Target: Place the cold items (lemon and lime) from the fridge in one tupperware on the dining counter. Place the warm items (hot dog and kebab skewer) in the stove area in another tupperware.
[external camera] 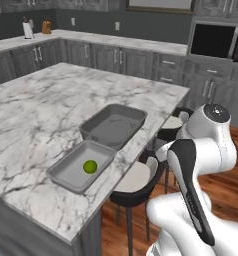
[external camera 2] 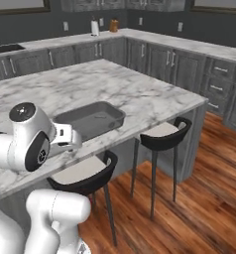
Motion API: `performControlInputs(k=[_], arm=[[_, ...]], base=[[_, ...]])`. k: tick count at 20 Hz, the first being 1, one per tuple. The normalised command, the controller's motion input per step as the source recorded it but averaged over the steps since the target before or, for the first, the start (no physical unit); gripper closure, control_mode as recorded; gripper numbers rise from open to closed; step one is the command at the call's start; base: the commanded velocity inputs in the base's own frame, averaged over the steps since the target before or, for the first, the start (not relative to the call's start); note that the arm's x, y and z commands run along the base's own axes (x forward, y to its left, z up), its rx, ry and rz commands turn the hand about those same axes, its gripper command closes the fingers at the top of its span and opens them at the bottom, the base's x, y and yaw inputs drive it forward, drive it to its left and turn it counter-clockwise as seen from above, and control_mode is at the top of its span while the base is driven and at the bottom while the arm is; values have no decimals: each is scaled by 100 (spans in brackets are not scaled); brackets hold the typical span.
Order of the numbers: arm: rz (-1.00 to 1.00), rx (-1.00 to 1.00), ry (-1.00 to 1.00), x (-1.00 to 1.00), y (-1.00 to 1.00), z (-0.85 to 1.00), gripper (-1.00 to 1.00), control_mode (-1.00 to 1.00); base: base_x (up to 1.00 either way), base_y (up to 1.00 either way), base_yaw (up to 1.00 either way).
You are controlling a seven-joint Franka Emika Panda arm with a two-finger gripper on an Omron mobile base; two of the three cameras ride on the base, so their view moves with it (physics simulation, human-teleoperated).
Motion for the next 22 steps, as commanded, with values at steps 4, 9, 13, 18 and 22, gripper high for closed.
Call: performControlInputs(k=[4, 9, 13, 18, 22], arm=[[0, 0, 0, 0, 0, 0, -100, 100], [0, 0, 0, 0, 0, 0, -100, 100], [0, 0, 0, 0, 0, 0, -100, 100], [0, 0, 0, 0, 0, 0, -100, 100], [0, 0, 0, 0, 0, 0, -100, 100]], base=[[-27, -50, -27], [3, -49, -42], [16, -56, -60], [35, -40, -61], [81, -1, -41]])
